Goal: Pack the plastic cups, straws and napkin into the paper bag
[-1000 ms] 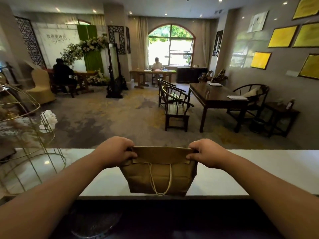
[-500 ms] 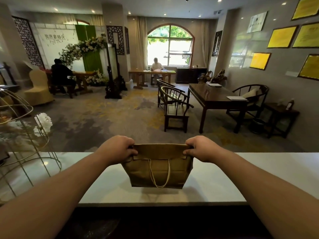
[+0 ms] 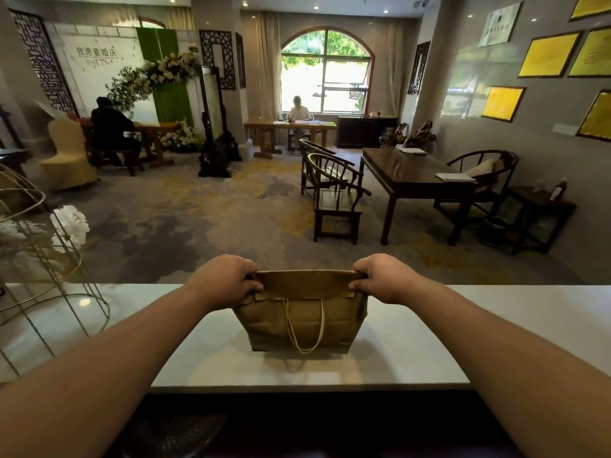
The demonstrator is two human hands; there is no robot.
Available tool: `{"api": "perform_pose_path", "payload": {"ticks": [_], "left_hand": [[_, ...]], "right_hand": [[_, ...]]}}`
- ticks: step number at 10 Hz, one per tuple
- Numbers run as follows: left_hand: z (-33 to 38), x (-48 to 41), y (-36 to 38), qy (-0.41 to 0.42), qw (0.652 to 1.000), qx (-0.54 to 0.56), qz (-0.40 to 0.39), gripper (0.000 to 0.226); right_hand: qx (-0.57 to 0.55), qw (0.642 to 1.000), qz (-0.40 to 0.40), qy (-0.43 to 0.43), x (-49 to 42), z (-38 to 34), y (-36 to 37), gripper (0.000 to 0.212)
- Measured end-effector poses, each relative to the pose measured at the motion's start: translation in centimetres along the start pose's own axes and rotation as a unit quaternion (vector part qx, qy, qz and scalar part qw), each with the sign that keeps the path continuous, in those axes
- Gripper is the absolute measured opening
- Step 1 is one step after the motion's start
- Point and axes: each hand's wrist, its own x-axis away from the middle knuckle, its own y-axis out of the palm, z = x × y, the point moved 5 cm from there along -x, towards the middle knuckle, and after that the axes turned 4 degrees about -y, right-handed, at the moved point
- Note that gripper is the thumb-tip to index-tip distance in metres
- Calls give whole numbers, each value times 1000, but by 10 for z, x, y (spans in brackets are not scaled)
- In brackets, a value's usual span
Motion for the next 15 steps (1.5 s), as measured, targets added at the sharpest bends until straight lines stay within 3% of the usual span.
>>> {"api": "perform_pose_path", "payload": {"ticks": [10, 12, 14, 15], "left_hand": [[-13, -14, 36, -28, 999, 29, -30, 23], [-5, -7, 28, -15, 999, 31, -14, 23], [7, -1, 18, -39, 999, 30, 15, 84], [18, 1, 7, -38, 997, 20, 62, 92]], "right_hand": [[-6, 1000, 19, 18, -20, 15, 31, 9], [-23, 999, 2, 29, -16, 9, 29, 31], [30, 997, 77, -6, -11, -11, 17, 71], [66, 989, 124, -51, -7, -29, 3, 80]]}}
